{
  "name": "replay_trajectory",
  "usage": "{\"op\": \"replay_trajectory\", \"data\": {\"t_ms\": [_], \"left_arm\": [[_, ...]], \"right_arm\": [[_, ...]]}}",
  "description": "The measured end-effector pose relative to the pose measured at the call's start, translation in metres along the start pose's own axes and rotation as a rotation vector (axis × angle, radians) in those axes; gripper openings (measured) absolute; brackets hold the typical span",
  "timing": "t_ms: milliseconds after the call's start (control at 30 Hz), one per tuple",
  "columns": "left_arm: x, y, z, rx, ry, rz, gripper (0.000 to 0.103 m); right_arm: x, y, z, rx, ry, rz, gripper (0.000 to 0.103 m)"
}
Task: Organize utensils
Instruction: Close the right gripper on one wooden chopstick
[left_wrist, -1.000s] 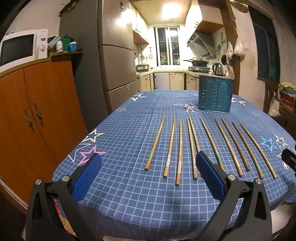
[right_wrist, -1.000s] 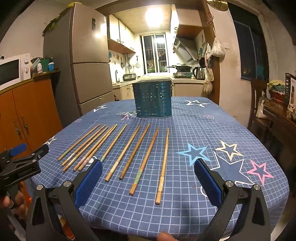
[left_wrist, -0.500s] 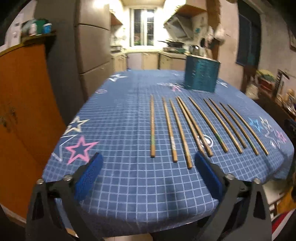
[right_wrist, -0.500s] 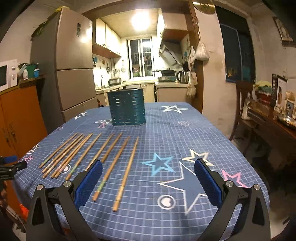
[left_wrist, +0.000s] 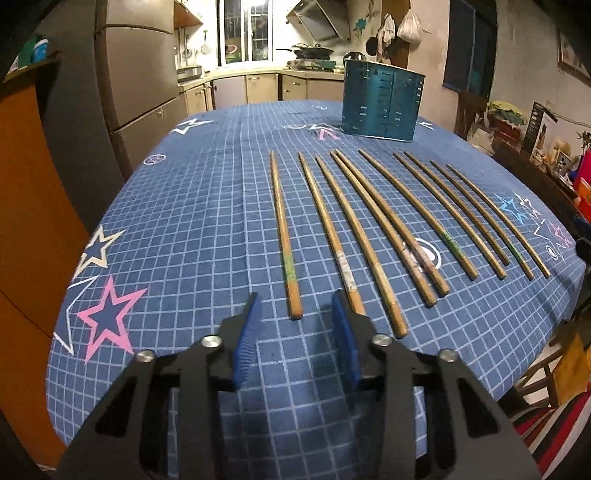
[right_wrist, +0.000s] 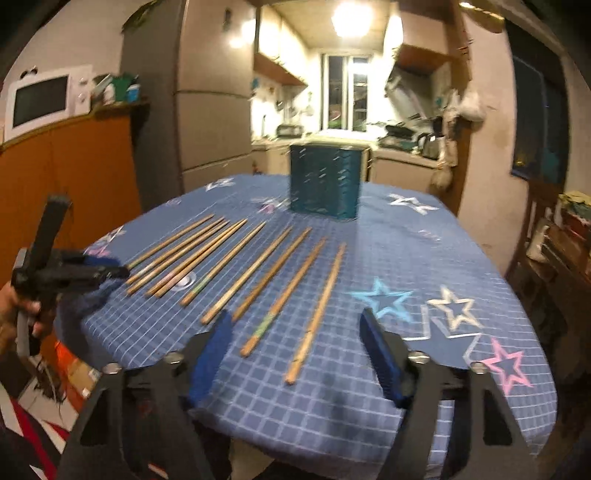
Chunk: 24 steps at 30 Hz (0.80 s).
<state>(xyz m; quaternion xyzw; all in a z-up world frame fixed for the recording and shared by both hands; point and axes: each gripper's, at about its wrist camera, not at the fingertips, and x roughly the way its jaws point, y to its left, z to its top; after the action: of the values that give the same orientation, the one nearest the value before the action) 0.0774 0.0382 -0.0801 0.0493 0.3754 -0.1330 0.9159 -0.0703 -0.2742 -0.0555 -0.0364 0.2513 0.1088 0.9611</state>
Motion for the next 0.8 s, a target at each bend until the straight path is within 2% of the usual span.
{"op": "replay_trajectory", "data": {"t_ms": [67, 167, 200, 233, 300, 433, 567, 633, 700, 800], "left_arm": [[0.002, 0.001, 0.003, 0.020, 0.002, 0.002, 0.030], [0.005, -0.001, 0.007, 0.038, -0.001, 0.010, 0.030], [0.006, 0.000, 0.008, 0.032, -0.004, 0.008, 0.027], [0.006, 0.000, 0.008, 0.028, -0.009, 0.009, 0.014], [0.006, 0.001, 0.007, 0.022, -0.020, 0.023, 0.006], [0.006, 0.004, 0.006, -0.008, -0.041, 0.012, 0.005], [0.005, 0.008, 0.003, -0.030, -0.053, 0.000, 0.005], [0.004, 0.009, 0.001, -0.032, -0.054, -0.004, 0.005], [0.003, 0.009, 0.000, -0.030, -0.054, -0.006, 0.005], [0.001, 0.010, -0.001, -0.030, -0.051, -0.013, 0.005]], "right_arm": [[0.008, 0.008, -0.002, -0.014, 0.032, 0.017, 0.053], [0.018, 0.021, -0.004, -0.029, 0.069, 0.040, 0.045], [0.019, 0.026, -0.005, -0.036, 0.074, 0.047, 0.043], [0.022, 0.032, -0.005, -0.048, 0.078, 0.057, 0.040], [0.025, 0.044, -0.004, -0.062, 0.080, 0.079, 0.038], [0.038, 0.060, -0.001, -0.072, 0.101, 0.113, 0.035], [0.055, 0.072, -0.002, -0.073, 0.145, 0.112, 0.026], [0.063, 0.074, -0.003, -0.075, 0.167, 0.103, 0.021], [0.070, 0.077, -0.004, -0.073, 0.185, 0.089, 0.020], [0.073, 0.080, -0.004, -0.075, 0.167, 0.056, 0.020]]}}
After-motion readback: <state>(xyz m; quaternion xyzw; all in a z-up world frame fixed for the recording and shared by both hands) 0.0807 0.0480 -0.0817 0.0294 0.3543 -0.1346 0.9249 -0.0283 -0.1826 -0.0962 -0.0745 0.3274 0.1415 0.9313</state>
